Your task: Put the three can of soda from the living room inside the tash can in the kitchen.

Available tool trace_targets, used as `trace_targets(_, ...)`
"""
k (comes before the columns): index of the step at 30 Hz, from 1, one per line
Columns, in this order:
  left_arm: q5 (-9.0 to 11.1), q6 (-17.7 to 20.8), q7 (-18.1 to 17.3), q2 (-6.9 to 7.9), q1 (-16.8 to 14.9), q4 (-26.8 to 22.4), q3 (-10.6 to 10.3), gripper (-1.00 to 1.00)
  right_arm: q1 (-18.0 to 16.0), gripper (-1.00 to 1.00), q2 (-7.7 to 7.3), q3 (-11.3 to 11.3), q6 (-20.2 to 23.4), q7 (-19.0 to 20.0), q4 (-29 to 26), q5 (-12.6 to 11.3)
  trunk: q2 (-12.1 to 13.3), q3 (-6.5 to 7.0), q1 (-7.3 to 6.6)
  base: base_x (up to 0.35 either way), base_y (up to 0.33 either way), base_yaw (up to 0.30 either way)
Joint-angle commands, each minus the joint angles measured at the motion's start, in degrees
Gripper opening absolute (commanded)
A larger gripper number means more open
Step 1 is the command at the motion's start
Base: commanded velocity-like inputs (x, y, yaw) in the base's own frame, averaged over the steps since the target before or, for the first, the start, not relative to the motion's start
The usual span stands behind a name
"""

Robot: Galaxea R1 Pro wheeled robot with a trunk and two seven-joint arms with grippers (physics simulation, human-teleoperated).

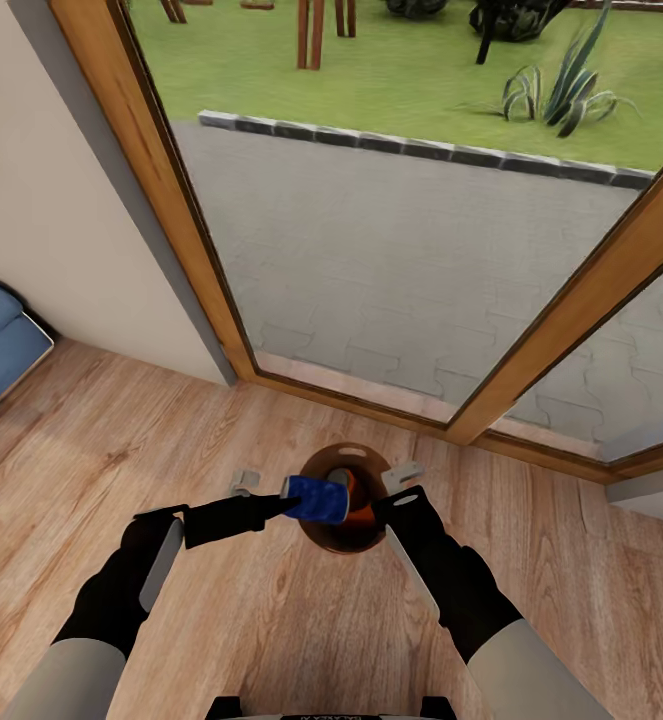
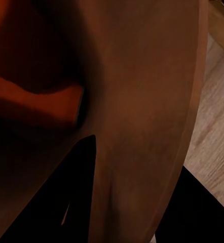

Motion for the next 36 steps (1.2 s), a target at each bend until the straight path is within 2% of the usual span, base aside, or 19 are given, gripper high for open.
trace_targets(1,0.01,0.0,0.0,0.0,0.0,0.0,-0.04,-1.0,-0.02,-1.0,0.01,0.02,-0.06,-0.04,-0.02,-0.13,0.0,0.0,0.0,0.0,0.0,0.0)
trace_targets(9,0.01,0.0,0.0,0.0,0.0,-0.01,-0.56,-1.0,-0.03,-1.0,0.01,0.02,-0.06,-0.07,-0.02,-0.13,0.0,0.0,0.0,0.0,0.0,0.0)
trace_targets(16,-0.11,0.0,0.0,0.07,0.0,0.1,-2.35,-1.0,-0.03,-1.0,0.01,0.02,-0.06,-0.07,-0.01,-0.07,0.0,0.0,0.0,0.0,0.0,0.0)
trace_targets(36,-0.34,0.0,0.26,0.09,0.0,0.35,-2.57,-1.0,-0.03,-1.0,0.01,0.02,-0.06,-0.07,0.01,-0.13,0.0,0.0,0.0,0.0,0.0,0.0)
